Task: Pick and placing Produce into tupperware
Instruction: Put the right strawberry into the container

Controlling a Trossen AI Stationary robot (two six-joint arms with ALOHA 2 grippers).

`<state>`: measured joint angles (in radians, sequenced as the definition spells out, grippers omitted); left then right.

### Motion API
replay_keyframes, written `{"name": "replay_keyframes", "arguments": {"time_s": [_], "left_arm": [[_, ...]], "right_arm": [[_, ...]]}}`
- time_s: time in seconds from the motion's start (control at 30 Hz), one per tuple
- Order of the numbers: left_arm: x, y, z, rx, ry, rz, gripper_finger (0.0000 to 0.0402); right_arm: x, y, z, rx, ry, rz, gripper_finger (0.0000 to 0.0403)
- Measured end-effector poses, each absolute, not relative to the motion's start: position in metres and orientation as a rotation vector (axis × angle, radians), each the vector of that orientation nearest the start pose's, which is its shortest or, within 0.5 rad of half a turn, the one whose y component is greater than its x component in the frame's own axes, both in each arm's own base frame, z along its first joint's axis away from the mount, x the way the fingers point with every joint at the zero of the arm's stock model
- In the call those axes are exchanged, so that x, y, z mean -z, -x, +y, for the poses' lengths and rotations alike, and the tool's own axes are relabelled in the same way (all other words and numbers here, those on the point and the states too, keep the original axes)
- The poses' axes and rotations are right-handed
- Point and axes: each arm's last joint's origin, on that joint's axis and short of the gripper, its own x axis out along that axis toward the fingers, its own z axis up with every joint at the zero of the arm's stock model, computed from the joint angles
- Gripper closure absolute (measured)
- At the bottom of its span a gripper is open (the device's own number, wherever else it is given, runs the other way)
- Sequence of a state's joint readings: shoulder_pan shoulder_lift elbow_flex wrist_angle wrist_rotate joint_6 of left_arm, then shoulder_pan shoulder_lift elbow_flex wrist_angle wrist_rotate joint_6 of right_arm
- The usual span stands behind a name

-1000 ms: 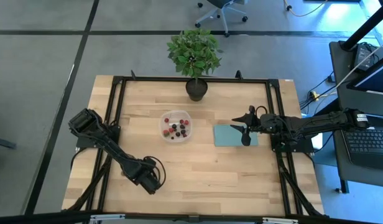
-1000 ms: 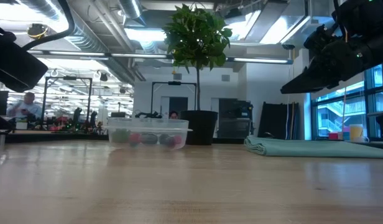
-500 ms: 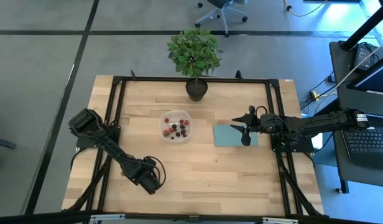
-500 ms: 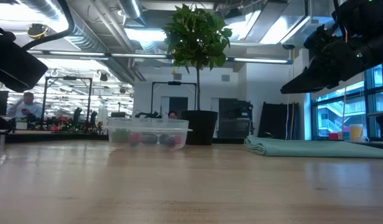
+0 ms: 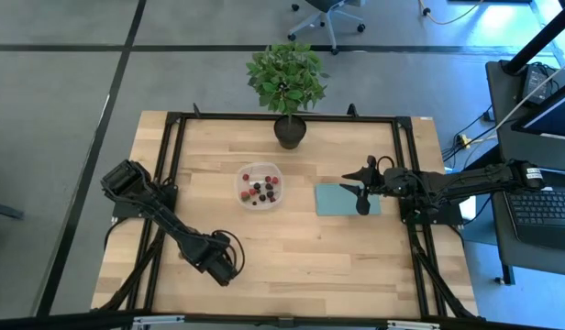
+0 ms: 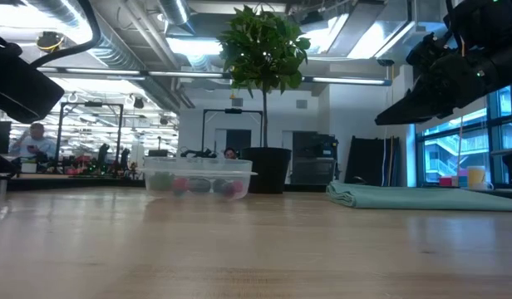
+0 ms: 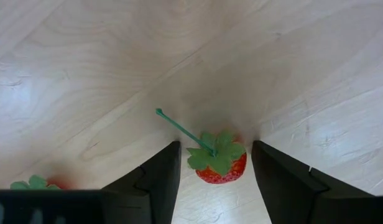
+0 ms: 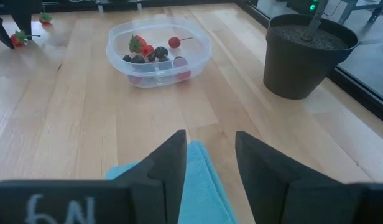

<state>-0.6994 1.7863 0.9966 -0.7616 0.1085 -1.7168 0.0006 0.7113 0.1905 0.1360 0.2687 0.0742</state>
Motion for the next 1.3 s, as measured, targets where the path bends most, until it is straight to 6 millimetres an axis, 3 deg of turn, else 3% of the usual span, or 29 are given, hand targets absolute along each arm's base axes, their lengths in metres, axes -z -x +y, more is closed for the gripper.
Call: {"name": "replay_keyframes", "arguments": {"time_s": [0.33,0.53,0.7,1.07,1.3], "left_arm": [[-0.1332,-0.2224,-0.1914,-0.732,0.833,1.534,0.0214],[-0.1331,-0.2238,-0.1908,-0.586,0.706,1.565,0.0214],[-0.1331,-0.2253,-0.1891,-0.566,0.688,1.567,0.0216],[-0.1332,-0.2253,-0.1885,-0.57,0.68,1.557,0.0296],[-0.1332,-0.2257,-0.1886,-0.568,0.679,1.551,0.0289]], "right_arm": [[-0.1701,-0.1511,-0.0077,0.279,-0.021,0.372,0.0262],[-0.1701,-0.1511,-0.0076,0.279,-0.021,0.372,0.0262],[-0.1701,-0.1511,-0.0076,0.279,-0.021,0.372,0.0262],[-0.1701,-0.1511,-0.0076,0.278,-0.018,0.373,0.0262],[-0.1701,-0.1511,-0.0076,0.278,-0.017,0.373,0.0262]]}}
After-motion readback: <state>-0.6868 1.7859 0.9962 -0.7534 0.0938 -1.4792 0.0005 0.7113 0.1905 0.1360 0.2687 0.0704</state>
